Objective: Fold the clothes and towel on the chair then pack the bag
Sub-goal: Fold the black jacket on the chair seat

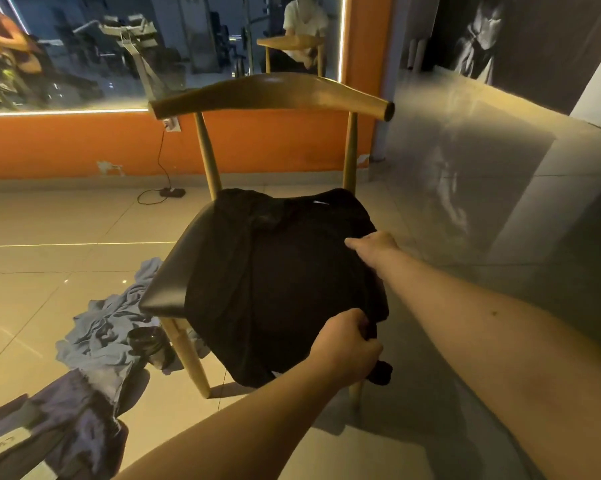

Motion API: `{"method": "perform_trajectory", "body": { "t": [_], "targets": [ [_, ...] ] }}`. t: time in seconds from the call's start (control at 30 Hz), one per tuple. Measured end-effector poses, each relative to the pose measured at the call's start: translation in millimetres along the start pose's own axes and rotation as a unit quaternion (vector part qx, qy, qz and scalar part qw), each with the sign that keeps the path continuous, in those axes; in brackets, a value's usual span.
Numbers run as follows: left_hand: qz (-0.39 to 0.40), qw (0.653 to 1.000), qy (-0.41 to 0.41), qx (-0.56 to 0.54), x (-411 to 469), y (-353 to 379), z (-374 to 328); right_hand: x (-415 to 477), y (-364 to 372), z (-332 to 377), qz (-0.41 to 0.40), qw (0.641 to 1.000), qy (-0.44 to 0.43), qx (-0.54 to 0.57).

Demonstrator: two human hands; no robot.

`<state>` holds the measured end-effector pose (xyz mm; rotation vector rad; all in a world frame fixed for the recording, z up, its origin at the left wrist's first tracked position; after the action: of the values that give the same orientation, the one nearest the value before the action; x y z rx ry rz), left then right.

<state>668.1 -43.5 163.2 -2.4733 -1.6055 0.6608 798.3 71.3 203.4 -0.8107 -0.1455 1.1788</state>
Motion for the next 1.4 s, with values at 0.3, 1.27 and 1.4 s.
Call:
{"method": "perform_trajectory", "body": {
  "t": [0.3, 1.27, 1.4],
  "targets": [
    [0.025, 0.999, 0.019, -0.041, -8, -11, 18, 35, 24, 27, 0.149, 0.98, 0.069, 0.112],
    [-0.243, 0.949, -0.079, -0.186, -2, -117, 186, 32, 159, 134, 0.049, 0.946, -0.179, -0.266],
    [-0.239, 0.951, -0.078, -0.18, -3, -123, 191, 26, 148, 137, 0.0, 0.94, -0.181, -0.289]
  ]
}}
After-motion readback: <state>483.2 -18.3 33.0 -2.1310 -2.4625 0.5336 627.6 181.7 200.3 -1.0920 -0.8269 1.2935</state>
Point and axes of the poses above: each hand's wrist, its own x-axis towards the middle knuckle, its own y-axis out of the palm, z = x × y, the point moved 6 cm from there along x, towards the middle knuckle, and after that the axes turned 12 degrees about -x, right-handed, at the moved point
